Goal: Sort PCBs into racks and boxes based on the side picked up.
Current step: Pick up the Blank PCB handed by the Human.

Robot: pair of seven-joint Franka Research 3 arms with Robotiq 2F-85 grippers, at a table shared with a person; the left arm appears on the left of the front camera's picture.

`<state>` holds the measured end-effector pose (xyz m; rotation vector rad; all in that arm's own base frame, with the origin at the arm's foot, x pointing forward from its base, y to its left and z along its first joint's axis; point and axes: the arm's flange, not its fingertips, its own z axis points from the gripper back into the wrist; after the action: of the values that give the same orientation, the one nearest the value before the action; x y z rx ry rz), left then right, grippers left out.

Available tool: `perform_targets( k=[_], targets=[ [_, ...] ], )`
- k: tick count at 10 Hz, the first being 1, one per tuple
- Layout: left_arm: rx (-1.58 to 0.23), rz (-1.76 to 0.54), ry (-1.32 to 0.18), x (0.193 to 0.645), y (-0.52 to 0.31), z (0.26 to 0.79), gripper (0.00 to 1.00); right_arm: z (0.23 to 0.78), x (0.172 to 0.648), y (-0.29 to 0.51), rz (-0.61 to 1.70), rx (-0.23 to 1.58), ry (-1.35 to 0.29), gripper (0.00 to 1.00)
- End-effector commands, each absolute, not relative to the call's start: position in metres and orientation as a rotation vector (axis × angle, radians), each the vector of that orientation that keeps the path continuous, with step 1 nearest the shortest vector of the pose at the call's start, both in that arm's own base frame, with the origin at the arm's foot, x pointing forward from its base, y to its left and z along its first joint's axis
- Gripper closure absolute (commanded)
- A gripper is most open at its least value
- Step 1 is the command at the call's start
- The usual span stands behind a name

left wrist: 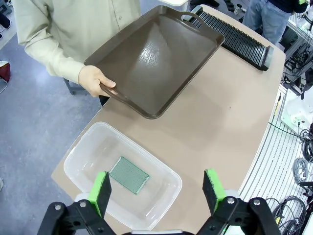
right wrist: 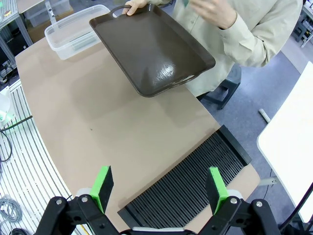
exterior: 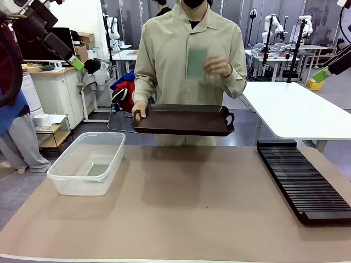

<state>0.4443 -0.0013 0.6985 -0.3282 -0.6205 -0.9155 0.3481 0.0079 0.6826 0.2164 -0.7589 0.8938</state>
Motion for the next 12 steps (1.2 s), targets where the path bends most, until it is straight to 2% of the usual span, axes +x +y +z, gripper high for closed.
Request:
perform_targets(
  k=[1,12],
  targets=[
    [-0.330,-0.920,-0.615,0.4429,-0.0024,0.6986,0.00,0.6820,0.3480,0.0075,0.894,0.218,-0.757,0.00],
    [-0.330,-0.920,-0.615,0.4429,-0.0024,0.6986,0.00,0.6820,0.3480,0.0075,0.894,0.218,-0.757,0.00]
  ],
)
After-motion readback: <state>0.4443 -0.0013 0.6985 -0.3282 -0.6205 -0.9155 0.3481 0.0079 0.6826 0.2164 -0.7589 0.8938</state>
